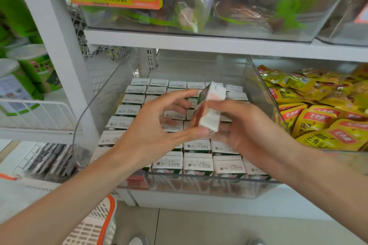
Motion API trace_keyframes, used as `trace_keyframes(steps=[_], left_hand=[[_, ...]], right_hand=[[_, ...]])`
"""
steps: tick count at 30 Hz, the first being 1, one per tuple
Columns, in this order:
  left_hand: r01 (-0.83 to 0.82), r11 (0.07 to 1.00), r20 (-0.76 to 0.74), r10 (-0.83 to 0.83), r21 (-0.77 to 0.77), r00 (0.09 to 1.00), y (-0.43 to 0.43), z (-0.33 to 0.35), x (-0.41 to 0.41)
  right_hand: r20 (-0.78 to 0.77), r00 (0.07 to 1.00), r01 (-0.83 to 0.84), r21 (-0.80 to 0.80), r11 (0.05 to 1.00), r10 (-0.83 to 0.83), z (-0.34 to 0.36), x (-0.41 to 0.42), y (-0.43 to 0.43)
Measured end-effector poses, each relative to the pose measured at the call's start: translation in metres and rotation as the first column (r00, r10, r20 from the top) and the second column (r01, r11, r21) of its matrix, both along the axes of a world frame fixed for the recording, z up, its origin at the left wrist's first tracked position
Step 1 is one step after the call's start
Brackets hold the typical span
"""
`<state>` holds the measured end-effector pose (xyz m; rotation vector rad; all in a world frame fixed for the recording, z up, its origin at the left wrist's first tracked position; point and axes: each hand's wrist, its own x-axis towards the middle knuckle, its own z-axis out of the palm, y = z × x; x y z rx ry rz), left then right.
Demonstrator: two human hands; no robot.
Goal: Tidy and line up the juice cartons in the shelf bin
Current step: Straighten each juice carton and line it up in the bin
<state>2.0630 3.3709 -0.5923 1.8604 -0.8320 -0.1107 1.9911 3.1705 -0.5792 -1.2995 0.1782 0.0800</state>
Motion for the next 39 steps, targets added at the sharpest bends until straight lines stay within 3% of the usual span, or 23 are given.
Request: trace_keyframes(steps=[2, 4, 8, 14, 19, 22, 27, 32, 39], left_hand=[[0.005, 1.0, -0.013, -0.005, 0.003, 1.0, 0.001, -0.001, 0.001], [0.007, 1.0, -0.008, -0.007, -0.008, 1.0, 0.001, 0.0, 0.001], [0.0, 0.999, 0.007, 0.001, -0.039, 1.0, -0.001, 0.002, 0.0], [-0.024, 0.996, -0.006, 0.023, -0.082, 1.0, -0.006, 0.003, -0.005], [-0.077, 0.992, -0.001, 0.077, -0.096, 0.997, -0.002, 0.005, -0.001], [-0.096, 0.994, 0.041, 0.098, -0.055, 0.994, 0.006, 0.01, 0.004], [-0.155, 0.987, 0.026, 0.156, -0.04, 0.987, 0.017, 0.01, 0.01], [-0.289, 0.933, 0.026, 0.29, 0.216, 0.957, 0.028, -0.003, 0.023], [-0.245, 0.9, 0.08, 0.233, 0.36, 0.969, 0.032, -0.011, 0.026]], right_hand=[[0.139, 0.989, 0.078, -0.277, 0.958, -0.04, -0.001, -0.002, 0.001], [0.254, 0.966, 0.158, -0.427, 0.891, -0.05, -0.003, -0.004, 0.002], [0.38, 0.925, 0.224, -0.534, 0.815, -0.006, -0.007, -0.004, 0.004], [0.473, 0.879, 0.34, -0.7, 0.627, 0.051, -0.015, -0.002, 0.008], [0.403, 0.888, 0.156, -0.716, 0.68, 0.22, -0.006, 0.006, -0.001], [0.407, 0.871, 0.128, -0.73, 0.672, 0.276, 0.0, 0.012, -0.001], [0.408, 0.883, 0.175, -0.743, 0.646, 0.23, 0.007, 0.029, 0.004], [0.436, 0.898, 0.293, -0.699, 0.652, 0.064, 0.006, 0.05, 0.006], [0.43, 0.902, 0.336, -0.746, 0.575, 0.031, 0.004, 0.08, 0.014]])
